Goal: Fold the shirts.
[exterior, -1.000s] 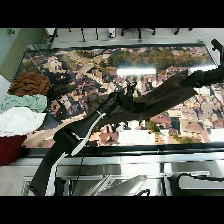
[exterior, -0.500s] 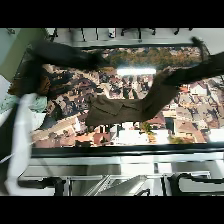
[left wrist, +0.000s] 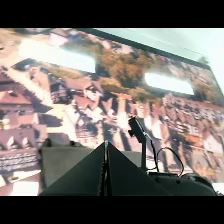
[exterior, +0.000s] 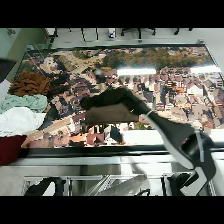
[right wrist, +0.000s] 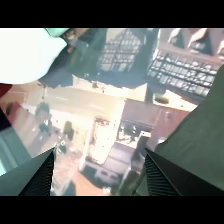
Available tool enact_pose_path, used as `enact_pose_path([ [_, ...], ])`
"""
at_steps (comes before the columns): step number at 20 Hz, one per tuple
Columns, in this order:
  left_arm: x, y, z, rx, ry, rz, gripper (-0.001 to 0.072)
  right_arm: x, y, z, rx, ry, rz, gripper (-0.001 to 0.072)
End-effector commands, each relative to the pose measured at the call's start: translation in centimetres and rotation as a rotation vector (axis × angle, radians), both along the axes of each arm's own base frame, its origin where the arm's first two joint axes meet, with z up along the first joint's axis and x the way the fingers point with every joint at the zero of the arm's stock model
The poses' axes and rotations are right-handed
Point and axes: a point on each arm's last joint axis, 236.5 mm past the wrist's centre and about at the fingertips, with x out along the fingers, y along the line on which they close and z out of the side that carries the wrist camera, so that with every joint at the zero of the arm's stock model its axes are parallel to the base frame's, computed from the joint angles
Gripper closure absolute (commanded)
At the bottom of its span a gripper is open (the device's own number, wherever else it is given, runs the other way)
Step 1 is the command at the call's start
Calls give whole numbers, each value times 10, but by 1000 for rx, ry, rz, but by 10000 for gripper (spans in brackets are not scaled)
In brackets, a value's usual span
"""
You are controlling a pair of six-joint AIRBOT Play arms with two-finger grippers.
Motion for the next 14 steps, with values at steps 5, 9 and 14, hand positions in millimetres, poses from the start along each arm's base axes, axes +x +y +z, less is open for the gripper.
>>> enact_pose_path([
  [5,-25,33,-36,18,-3,134,685,64,-148,32,-126,50,-145,108],
  [9,-18,32,-37,42,34,103,685,72,-334,18,-260,308,-359,105],
  [14,1,29,-48,46,125,45,685,30,-369,-75,-209,603,-370,104],
])
